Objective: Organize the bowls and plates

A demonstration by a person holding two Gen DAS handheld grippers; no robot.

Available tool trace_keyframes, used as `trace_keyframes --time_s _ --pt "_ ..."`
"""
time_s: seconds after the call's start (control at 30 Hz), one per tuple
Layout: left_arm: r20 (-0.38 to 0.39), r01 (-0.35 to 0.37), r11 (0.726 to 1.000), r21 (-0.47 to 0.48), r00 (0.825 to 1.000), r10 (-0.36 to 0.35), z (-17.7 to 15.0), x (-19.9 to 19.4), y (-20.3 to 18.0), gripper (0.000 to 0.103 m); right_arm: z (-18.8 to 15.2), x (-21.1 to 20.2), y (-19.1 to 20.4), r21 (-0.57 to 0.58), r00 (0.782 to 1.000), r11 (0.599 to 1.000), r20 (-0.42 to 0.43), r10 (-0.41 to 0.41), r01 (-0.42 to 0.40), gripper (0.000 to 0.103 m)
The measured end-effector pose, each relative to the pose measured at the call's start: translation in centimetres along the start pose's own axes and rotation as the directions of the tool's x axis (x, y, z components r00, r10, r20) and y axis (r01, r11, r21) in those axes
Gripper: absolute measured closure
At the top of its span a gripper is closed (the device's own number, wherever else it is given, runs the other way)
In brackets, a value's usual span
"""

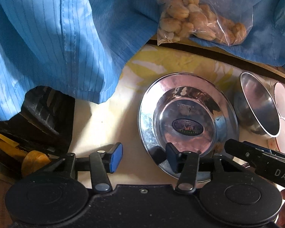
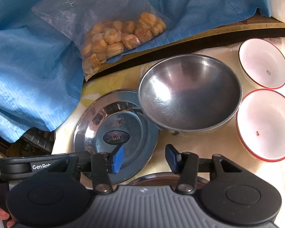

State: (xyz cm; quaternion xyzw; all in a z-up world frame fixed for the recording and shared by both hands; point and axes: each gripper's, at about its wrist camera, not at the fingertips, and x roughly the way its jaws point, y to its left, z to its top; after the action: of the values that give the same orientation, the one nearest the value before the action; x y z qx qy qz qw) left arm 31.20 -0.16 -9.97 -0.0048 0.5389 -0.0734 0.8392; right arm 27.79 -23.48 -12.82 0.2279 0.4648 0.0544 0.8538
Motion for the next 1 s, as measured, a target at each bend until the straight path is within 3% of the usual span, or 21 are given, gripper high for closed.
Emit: trace_keyframes --time_s 0.2,0.33,0.37,1.0 --pt "-0.005 0.007 1.0 -0.028 1.0 -0.007 0.2 0.1 0.0 0.061 0.1 0.7 0.0 0.006 1.0 1.0 -0.009 -0.004 0.004 0.065" --pt "0.0 0.026 0.999 -0.025 1.0 -0.026 0.2 0.2 -0.1 0.077 0.0 1.2 -0.1 0.014 1.0 1.0 -0.018 -0.007 0.007 0.08" --pt "0.004 0.021 1.0 -0.013 1.0 -0.021 0.2 0.2 -0.3 0.077 0.0 1.2 0.0 0.012 1.0 1.0 -0.017 -0.012 0.013 0.083" --pt "0.033 -0.01 1.0 0.025 0.999 0.01 -0.3 -0.4 -0.8 0.078 -0.3 1.4 0.7 -0.054 1.0 0.999 -0.019 -0.004 0.003 0.083"
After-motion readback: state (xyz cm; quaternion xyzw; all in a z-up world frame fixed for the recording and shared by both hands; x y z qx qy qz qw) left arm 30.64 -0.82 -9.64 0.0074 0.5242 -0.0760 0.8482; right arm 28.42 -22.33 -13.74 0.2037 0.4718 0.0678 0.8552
